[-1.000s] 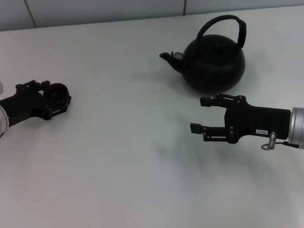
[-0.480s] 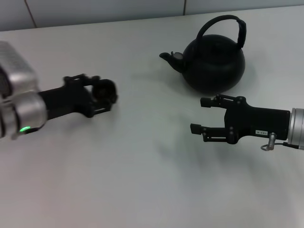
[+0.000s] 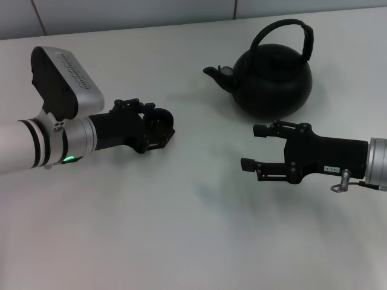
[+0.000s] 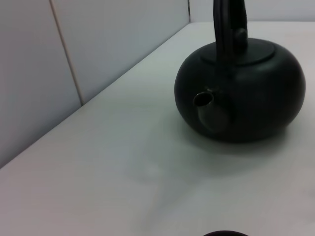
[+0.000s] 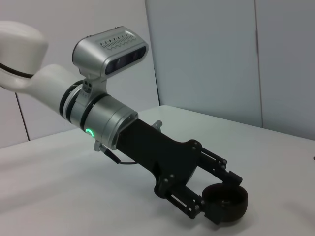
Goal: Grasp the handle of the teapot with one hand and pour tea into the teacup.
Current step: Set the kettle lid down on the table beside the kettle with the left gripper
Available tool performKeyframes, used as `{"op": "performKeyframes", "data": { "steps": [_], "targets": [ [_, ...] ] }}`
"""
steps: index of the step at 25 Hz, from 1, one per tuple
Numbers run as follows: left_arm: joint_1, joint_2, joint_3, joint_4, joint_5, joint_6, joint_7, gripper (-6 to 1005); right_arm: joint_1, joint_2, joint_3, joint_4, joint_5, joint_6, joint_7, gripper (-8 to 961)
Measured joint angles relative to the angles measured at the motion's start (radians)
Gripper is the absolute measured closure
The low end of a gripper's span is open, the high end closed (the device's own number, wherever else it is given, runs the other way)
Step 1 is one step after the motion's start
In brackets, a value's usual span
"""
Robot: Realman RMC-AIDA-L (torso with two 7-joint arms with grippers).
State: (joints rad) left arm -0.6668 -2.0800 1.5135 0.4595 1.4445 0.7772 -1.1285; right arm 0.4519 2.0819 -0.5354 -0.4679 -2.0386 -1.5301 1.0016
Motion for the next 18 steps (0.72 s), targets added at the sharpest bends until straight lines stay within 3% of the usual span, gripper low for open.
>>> {"op": "performKeyframes", "data": {
  "steps": [18],
  "targets": [
    [0.057, 0.001, 0.046, 0.048, -0.066, 0.028, 0.001, 273, -0.004, 0.001, 0.000, 0.000, 0.000, -0.002, -0.004, 134]
  ]
}}
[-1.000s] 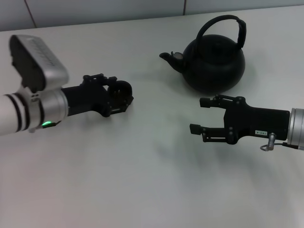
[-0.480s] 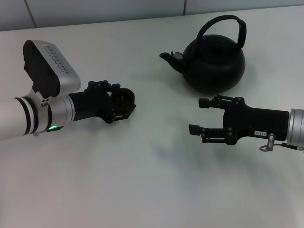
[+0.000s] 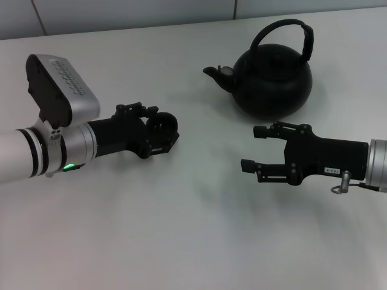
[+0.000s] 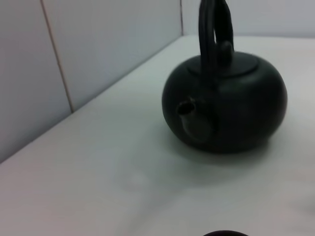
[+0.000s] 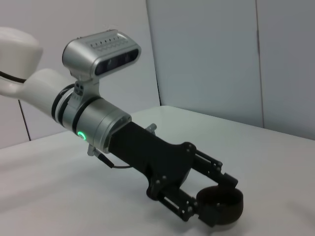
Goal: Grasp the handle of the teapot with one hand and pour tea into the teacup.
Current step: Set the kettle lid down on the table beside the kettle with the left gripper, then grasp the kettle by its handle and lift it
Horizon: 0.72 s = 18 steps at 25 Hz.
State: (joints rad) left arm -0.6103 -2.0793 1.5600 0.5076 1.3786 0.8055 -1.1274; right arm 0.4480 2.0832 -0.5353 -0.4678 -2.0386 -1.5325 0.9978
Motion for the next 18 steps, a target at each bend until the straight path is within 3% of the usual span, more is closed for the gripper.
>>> {"op": "performKeyframes", "data": {
  "steps": [5, 10, 18],
  "targets": [
    [0.003, 0.002, -0.001, 0.005, -0.002, 0.000, 0.000, 269, -0.003, 0.000, 0.000, 0.000, 0.000, 0.000, -0.001, 134],
    [0.003, 0.001, 0.000, 0.005, -0.002, 0.001, 0.000, 203, -0.007, 0.000, 0.000, 0.001, 0.000, 0.000, -0.001, 134],
    [0.165, 0.018, -0.009, 0.216, 0.047, 0.040, -0.048, 191, -0.028, 0.000, 0.015, 0.002, 0.030, 0.001, -0.006, 134]
  ]
}}
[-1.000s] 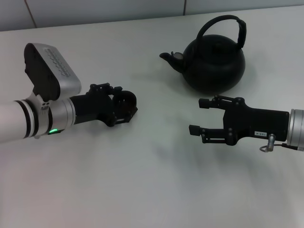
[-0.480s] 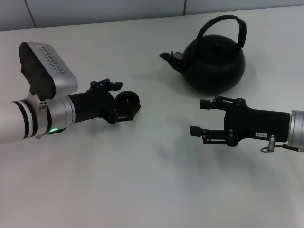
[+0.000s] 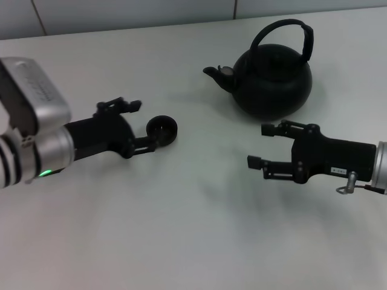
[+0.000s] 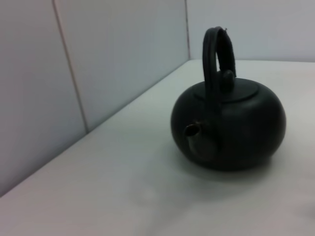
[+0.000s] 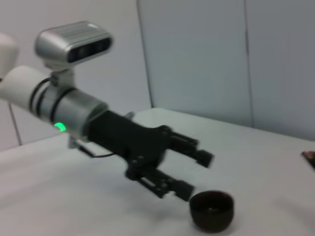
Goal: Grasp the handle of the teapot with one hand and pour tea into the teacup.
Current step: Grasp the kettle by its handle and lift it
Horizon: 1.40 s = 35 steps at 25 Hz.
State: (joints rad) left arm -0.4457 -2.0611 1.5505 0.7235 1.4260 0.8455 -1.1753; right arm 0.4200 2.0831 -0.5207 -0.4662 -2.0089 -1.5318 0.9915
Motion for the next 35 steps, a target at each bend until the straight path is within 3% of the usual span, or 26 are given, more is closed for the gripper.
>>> {"op": "performKeyframes", "data": {
  "steps": [5, 8, 12, 24, 35],
  "targets": [
    [0.085, 0.005, -0.018, 0.062, 0.044, 0.012, -0.029, 190, -0.069, -0.002, 0.019, 0.001, 0.208, 0.004, -0.030, 134],
    [0.099, 0.004, -0.027, 0.061, 0.051, 0.012, -0.029, 190, -0.120, -0.002, 0.085, 0.039, 0.448, 0.065, -0.074, 134],
    [0.110, 0.000, -0.030, 0.058, 0.051, 0.011, -0.025, 190, -0.115, -0.001, 0.102, 0.072, 0.542, 0.126, -0.124, 135],
    [0.111, -0.002, -0.032, 0.054, 0.051, 0.004, -0.021, 190, 0.049, -0.001, 0.090, 0.144, 0.555, 0.378, -0.191, 159],
    [0.105, -0.002, -0.037, 0.046, 0.051, 0.003, -0.020, 190, 0.116, -0.001, 0.046, 0.154, 0.553, 0.500, -0.193, 188]
  ]
}}
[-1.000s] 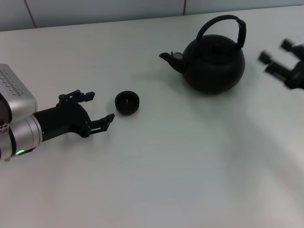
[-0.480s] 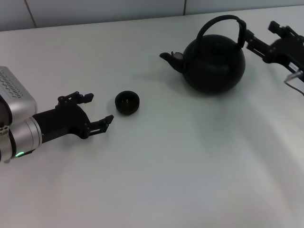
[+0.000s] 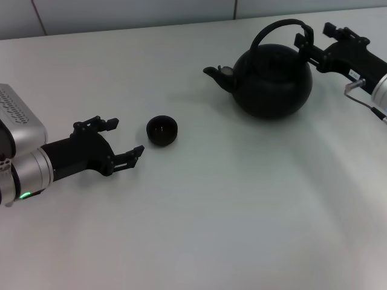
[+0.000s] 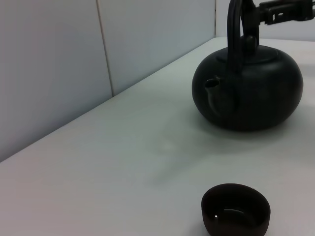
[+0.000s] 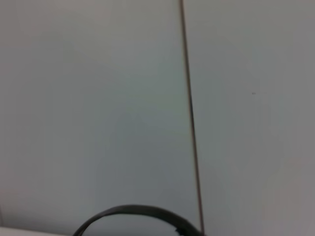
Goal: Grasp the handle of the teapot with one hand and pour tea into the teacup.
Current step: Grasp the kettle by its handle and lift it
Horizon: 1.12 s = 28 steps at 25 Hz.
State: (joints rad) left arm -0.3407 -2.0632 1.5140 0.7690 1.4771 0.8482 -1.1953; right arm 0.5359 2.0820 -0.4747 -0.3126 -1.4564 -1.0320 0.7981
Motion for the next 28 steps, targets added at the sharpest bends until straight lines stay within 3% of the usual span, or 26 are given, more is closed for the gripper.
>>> {"op": "performKeyframes", "data": {
  "steps": [3, 15, 21, 28],
  "targets": [
    [-0.002, 0.001, 0.000, -0.001, 0.000, 0.000, -0.001, 191, 0.011, 0.001, -0.026, 0.000, -0.001, 0.017, -0.001, 196],
    [-0.004, 0.004, -0.001, -0.001, 0.000, -0.005, -0.005, 191, 0.017, 0.004, -0.024, 0.000, 0.008, 0.034, -0.001, 671],
    [-0.010, 0.002, -0.002, -0.001, 0.000, -0.015, -0.005, 191, 0.017, 0.004, -0.024, 0.000, 0.009, 0.038, -0.003, 843],
    [-0.004, 0.003, -0.002, 0.006, 0.000, -0.015, -0.010, 190, 0.012, 0.004, -0.033, -0.001, 0.055, -0.021, -0.037, 844]
  ]
}}
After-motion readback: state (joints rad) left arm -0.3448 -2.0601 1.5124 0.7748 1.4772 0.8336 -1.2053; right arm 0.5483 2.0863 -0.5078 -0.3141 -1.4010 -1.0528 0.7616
